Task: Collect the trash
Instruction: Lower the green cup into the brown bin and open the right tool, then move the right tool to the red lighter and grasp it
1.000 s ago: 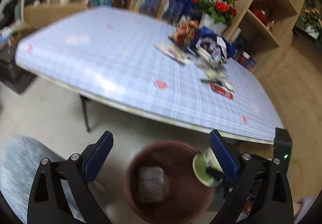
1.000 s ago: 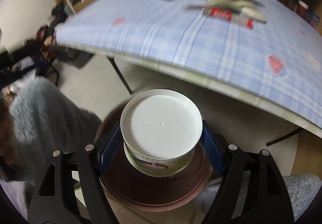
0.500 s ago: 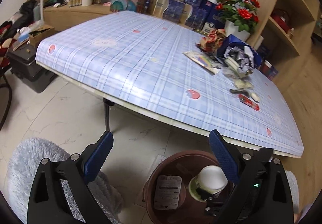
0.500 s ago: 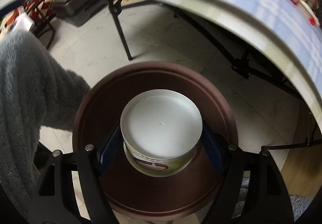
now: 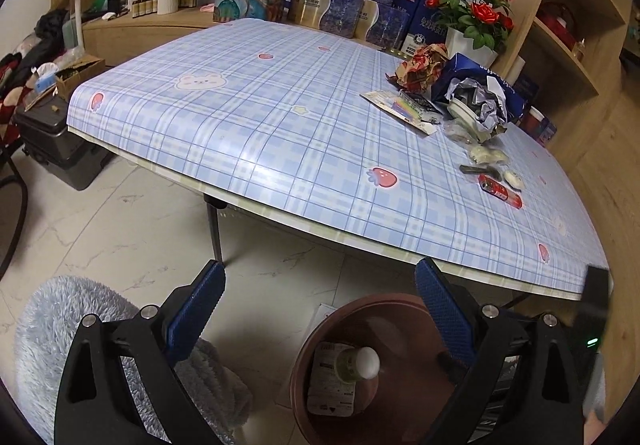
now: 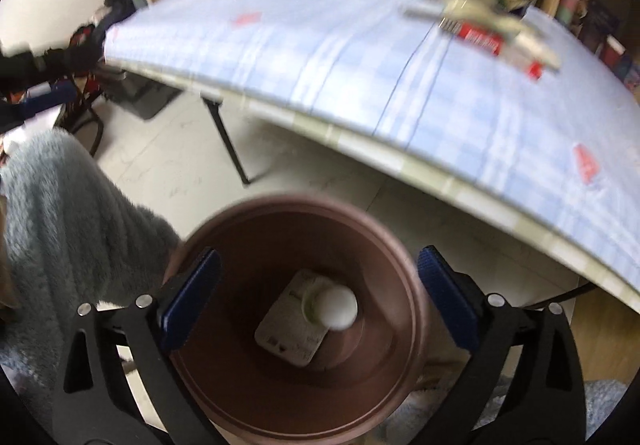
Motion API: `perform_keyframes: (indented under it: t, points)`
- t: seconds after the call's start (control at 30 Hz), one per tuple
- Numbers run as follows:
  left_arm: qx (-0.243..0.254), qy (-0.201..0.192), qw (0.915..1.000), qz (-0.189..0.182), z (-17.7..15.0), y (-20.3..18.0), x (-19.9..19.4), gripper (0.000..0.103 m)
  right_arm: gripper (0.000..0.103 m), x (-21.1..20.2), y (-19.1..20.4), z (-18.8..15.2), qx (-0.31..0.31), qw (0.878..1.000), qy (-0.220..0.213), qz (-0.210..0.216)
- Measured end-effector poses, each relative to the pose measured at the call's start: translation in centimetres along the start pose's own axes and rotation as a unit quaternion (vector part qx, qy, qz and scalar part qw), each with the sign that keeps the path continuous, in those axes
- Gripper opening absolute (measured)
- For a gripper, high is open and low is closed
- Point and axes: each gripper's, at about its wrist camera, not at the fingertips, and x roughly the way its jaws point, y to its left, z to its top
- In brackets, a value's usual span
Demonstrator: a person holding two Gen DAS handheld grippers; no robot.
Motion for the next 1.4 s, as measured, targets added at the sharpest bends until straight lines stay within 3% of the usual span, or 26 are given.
perform_keyframes:
  t: [0.33,0.77,0.93,1.1,1.4]
  points:
    - [0.026,-0.011,0.9996,0.003,-0.2,-1.0,-0.5,0.094,0.097,-6.6,-2.2,1.2,0.038,0.987,-0.150,-0.038]
    - [0.042,-0.004,0.9991,0.006,-0.4,-1.9,-0.1,0.094,0.097,-9.0,-6.1,0.6,0.098,0.973,-0.203,-0.049]
    - [0.042,-0.002,0.9991,0.006,-0.4,-1.9,0.0,0.094,0.097,-8.9,-7.2,0.5,0.117,0.971,-0.203,-0.049]
    - [0.041,0.003,0.9991,-0.001,-0.1,-2.0,0.3,0.094,0.097,-7.8,-8.0,1.9,0.103,0.980,-0.159,-0.059]
    - [0.074,-0.020,0.9966,-0.032,3.0,-3.6,0.7,0.092,0.094,-4.7,-10.2,9.0,-0.040,0.994,-0.092,-0.043]
